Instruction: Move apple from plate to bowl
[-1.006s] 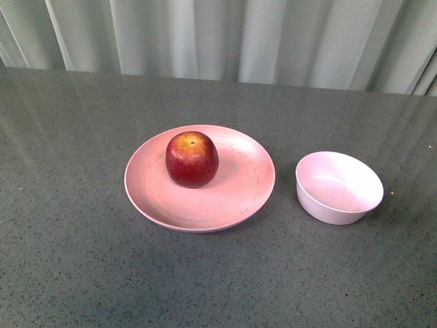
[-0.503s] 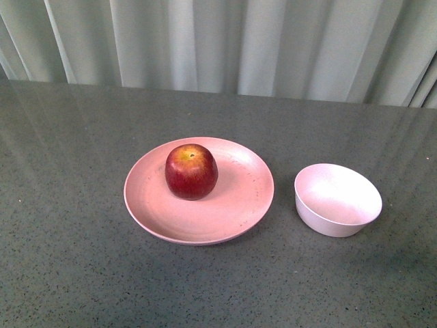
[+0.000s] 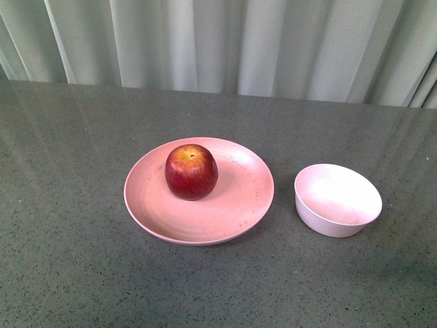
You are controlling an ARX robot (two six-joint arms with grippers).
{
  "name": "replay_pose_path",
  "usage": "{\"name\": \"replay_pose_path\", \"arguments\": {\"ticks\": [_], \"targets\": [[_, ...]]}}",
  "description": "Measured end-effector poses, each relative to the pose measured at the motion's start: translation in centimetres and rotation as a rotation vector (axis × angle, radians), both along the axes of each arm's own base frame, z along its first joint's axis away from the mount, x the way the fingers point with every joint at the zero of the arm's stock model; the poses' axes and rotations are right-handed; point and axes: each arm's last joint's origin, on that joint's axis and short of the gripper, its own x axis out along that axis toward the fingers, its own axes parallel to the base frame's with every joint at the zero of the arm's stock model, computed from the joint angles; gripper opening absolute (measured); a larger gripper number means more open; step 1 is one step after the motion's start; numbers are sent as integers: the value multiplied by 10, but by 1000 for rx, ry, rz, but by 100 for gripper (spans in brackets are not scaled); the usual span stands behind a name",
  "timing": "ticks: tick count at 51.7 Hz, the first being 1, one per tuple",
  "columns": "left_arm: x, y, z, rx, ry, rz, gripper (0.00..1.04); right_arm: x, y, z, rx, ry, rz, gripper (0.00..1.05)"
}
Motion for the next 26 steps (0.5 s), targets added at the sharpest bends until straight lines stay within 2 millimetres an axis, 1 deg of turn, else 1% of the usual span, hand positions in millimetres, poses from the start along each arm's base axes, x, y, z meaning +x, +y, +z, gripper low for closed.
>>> {"name": "replay_pose_path", "arguments": {"ticks": [26], "targets": [[0, 0, 0, 0, 0, 0, 96, -13, 0, 1, 0, -3, 0, 2]]}}
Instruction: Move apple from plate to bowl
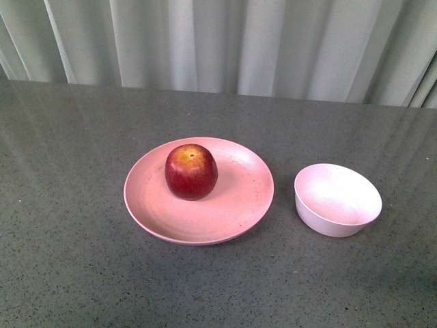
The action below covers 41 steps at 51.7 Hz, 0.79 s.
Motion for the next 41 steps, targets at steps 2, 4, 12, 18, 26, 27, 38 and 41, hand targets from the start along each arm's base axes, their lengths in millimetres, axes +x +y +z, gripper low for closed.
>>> {"name": "replay_pose_path", "arguments": {"ticks": [2, 4, 12, 18, 26, 27, 38, 41], "targets": [[0, 0, 0, 0, 0, 0, 96, -1, 0, 0, 0, 0, 0, 2], [0, 0, 0, 0, 0, 0, 96, -1, 0, 0, 0, 0, 0, 2], [0, 0, 0, 0, 0, 0, 96, -4, 0, 0, 0, 1, 0, 2], [0, 0, 0, 0, 0, 0, 96, -14, 0, -3, 0, 9, -1, 2], [0, 0, 0, 0, 0, 0, 96, -15, 0, -3, 0, 6, 0, 2], [0, 0, 0, 0, 0, 0, 96, -15, 0, -3, 0, 6, 0, 2], [0, 0, 0, 0, 0, 0, 96, -15, 0, -3, -1, 6, 0, 19], [0, 0, 0, 0, 0, 0, 96, -15, 0, -3, -1, 6, 0, 31]]}}
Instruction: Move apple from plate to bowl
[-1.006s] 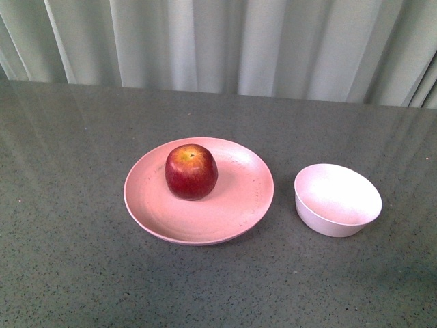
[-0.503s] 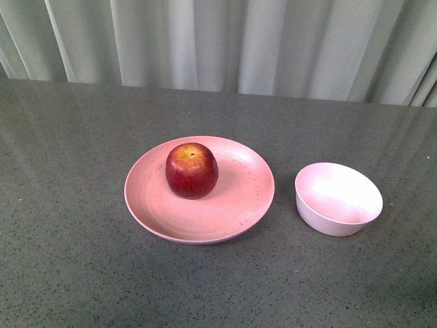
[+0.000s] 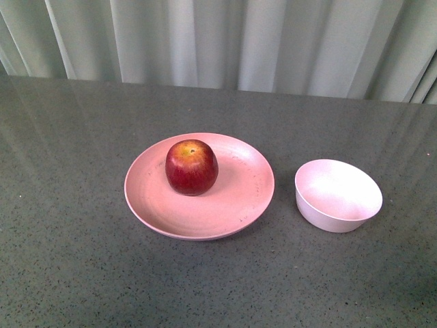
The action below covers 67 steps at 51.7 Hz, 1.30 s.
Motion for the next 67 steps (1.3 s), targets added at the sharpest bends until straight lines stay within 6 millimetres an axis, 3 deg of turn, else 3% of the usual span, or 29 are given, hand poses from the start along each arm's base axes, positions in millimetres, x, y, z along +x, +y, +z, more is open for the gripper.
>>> {"name": "replay_pose_path", "arguments": {"ticks": [5, 8, 11, 15, 25, 46, 67], "targets": [[0, 0, 0, 1, 7, -12, 96, 0, 0, 0, 0, 0, 0, 54], [2, -1, -1, -12, 177, -185, 96, 0, 0, 0, 0, 0, 0, 66], [13, -6, 2, -44, 274, -332, 96, 0, 0, 0, 0, -1, 3, 80], [32, -16, 9, -52, 285, -369, 96, 0, 0, 0, 0, -1, 0, 96], [81, -45, 19, -51, 299, -428, 96, 0, 0, 0, 0, -1, 1, 96], [163, -86, 3, -23, 417, -466, 96, 0, 0, 0, 0, -1, 0, 96], [212, -111, -20, -7, 491, -488, 96, 0, 0, 0, 0, -1, 0, 96]]}}
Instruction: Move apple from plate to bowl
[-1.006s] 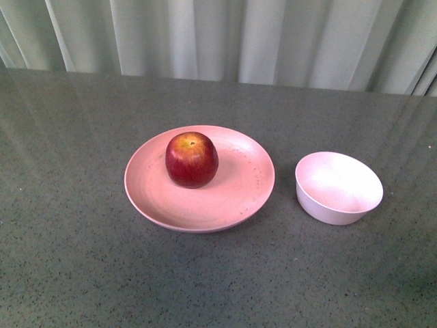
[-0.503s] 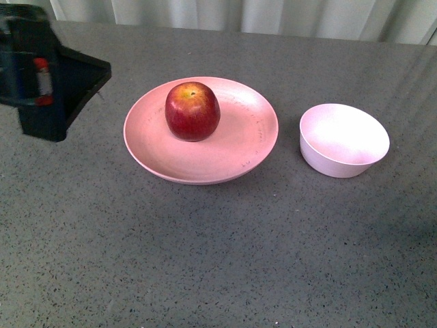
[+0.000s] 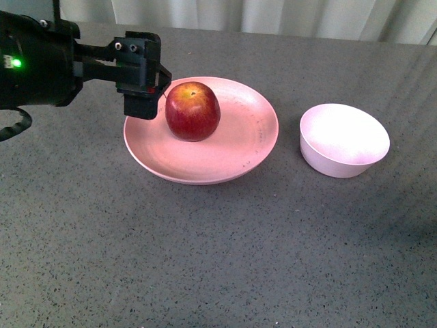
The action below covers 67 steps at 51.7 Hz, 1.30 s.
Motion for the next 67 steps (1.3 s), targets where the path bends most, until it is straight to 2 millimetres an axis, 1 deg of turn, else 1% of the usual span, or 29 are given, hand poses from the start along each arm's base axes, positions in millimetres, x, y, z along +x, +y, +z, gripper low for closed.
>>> {"name": "replay_pose_path", "arguments": {"ticks": [9, 23, 44, 58, 67], "targets": [[21, -10, -13, 11, 23, -7, 96, 0, 0, 0, 0, 0, 0, 96], [43, -20, -30, 23, 53, -12, 96, 0, 0, 0, 0, 0, 0, 96], [60, -40, -46, 49, 80, -31, 96, 0, 0, 0, 0, 0, 0, 96], [69, -48, -59, 79, 112, -36, 96, 0, 0, 0, 0, 0, 0, 96], [72, -53, -62, 87, 112, -35, 96, 0, 0, 0, 0, 0, 0, 96]]}}
